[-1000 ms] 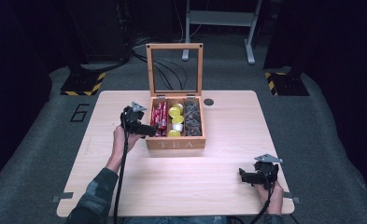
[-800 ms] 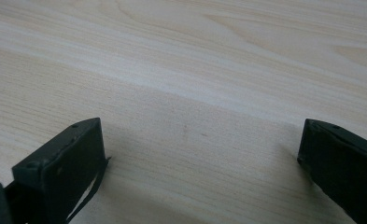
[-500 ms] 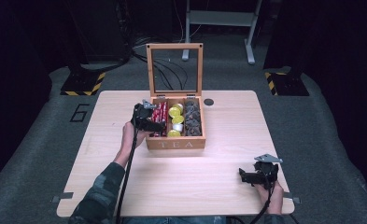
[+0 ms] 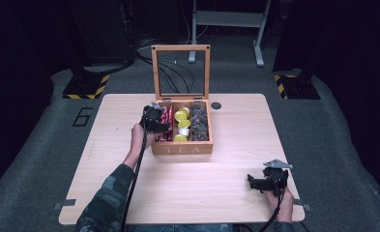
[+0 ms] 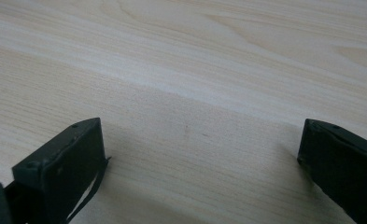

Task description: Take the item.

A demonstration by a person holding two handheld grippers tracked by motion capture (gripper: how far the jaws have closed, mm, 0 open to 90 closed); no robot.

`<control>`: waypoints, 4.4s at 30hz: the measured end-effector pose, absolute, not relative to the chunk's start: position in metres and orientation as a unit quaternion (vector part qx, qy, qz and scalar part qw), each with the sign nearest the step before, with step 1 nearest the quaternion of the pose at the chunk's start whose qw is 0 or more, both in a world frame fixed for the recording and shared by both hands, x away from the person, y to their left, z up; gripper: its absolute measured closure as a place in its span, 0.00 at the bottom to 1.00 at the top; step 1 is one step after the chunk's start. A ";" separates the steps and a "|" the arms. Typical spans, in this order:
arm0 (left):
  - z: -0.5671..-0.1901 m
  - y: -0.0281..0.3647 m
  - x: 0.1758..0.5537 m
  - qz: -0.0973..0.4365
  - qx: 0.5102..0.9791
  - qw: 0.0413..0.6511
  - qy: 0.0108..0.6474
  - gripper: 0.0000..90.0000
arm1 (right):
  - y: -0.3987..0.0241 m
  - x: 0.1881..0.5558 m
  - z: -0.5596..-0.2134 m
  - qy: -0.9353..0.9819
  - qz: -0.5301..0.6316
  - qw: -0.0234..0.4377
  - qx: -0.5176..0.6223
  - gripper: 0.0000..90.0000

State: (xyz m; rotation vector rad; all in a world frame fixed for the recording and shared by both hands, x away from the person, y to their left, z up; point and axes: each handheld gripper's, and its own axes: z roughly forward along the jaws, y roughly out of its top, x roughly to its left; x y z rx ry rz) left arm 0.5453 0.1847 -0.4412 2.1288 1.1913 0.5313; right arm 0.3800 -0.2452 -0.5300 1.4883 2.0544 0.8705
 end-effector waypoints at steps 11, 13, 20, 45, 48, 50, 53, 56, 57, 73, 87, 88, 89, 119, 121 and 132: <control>-0.448 0.184 0.547 0.188 0.798 0.309 0.482 0.85 | -0.246 0.380 -0.530 0.747 0.316 0.229 0.537 0.00; -0.448 0.184 0.547 0.190 0.796 0.308 0.485 0.86 | -0.246 0.380 -0.530 0.747 0.316 0.229 0.537 0.00; -0.449 0.186 0.548 0.186 0.789 0.313 0.496 0.90 | -0.245 0.380 -0.530 0.747 0.316 0.229 0.537 0.00; -0.439 0.197 0.539 0.174 0.765 0.359 0.506 0.92 | -0.246 0.380 -0.530 0.748 0.317 0.229 0.537 0.00; -0.436 0.198 0.537 0.176 0.768 0.361 0.499 0.92 | -0.245 0.380 -0.530 0.747 0.316 0.229 0.537 0.00; -0.433 0.198 0.535 0.178 0.770 0.361 0.495 0.92 | -0.246 0.380 -0.530 0.748 0.317 0.229 0.537 0.00; -0.430 0.199 0.533 0.179 0.772 0.364 0.489 0.92 | -0.245 0.380 -0.530 0.747 0.316 0.229 0.538 0.00; -0.428 0.200 0.530 0.183 0.773 0.366 0.484 0.92 | -0.246 0.380 -0.530 0.748 0.317 0.229 0.537 0.00; -0.427 0.200 0.529 0.185 0.770 0.369 0.487 0.92 | -0.245 0.380 -0.530 0.747 0.316 0.229 0.538 0.00; -0.413 0.209 0.516 0.199 0.776 0.373 0.468 0.92 | -0.245 0.380 -0.530 0.747 0.316 0.229 0.538 0.00; -0.406 0.210 0.502 0.209 0.774 0.387 0.456 0.93 | -0.245 0.380 -0.530 0.747 0.316 0.229 0.538 0.00; -0.405 0.210 0.502 0.210 0.774 0.387 0.455 0.93 | -0.245 0.380 -0.530 0.747 0.316 0.229 0.538 0.00; -0.405 0.211 0.501 0.209 0.773 0.389 0.456 0.93 | -0.245 0.380 -0.530 0.747 0.316 0.229 0.538 0.00; -0.398 0.253 0.473 0.234 0.761 0.393 0.460 0.93 | -0.245 0.380 -0.530 0.747 0.316 0.229 0.538 0.00; -0.396 0.256 0.472 0.237 0.760 0.393 0.460 0.93 | -0.245 0.380 -0.530 0.747 0.316 0.229 0.538 0.00; -0.403 0.275 0.464 0.249 0.750 0.388 0.475 0.93 | -0.245 0.380 -0.530 0.747 0.316 0.230 0.538 0.00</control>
